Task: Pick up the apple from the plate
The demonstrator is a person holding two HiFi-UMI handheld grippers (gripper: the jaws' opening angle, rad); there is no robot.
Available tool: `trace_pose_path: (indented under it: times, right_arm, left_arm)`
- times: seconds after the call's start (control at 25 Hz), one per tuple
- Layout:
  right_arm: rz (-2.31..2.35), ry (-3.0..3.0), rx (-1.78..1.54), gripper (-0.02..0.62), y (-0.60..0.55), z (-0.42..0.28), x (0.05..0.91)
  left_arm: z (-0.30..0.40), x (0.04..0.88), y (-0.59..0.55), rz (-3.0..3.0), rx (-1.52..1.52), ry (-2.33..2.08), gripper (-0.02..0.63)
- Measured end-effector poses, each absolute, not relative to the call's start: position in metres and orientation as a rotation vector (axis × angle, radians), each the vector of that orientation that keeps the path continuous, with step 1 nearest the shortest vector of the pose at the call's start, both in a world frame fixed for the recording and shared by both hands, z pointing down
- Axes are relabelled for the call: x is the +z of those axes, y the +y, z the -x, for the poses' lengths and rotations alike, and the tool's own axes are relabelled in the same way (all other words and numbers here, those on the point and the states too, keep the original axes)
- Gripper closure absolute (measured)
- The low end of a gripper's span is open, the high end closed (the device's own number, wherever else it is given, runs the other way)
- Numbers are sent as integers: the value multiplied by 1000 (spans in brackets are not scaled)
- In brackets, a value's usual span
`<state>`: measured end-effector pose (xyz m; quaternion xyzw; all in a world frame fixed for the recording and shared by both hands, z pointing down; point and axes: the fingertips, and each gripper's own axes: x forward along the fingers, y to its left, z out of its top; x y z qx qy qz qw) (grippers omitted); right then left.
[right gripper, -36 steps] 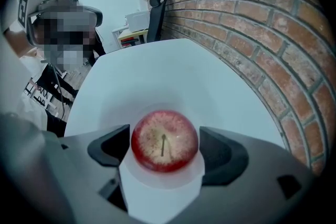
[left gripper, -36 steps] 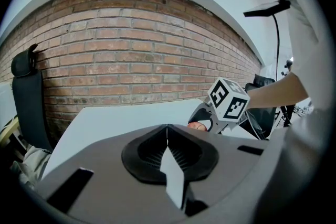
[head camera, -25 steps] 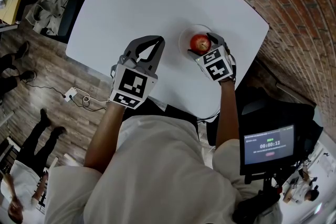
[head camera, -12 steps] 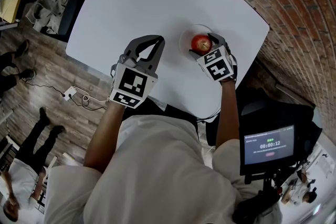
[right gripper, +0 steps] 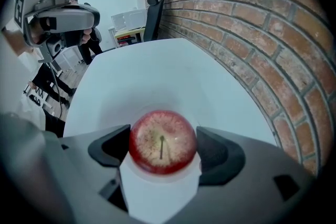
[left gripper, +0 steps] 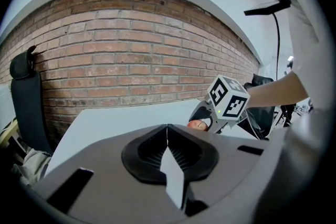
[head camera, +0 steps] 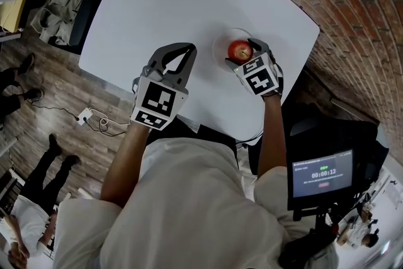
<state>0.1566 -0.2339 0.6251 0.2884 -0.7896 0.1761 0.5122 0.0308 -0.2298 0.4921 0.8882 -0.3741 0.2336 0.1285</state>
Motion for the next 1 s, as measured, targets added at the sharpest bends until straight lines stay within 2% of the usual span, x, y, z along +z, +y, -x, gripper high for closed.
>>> trace_pose_path:
  times: [1.0]
  right_arm:
    - [-915,-1954,487,206,-206,-145,558]
  left_arm:
    - [-24,443,-208,-2715,566,-1044,600]
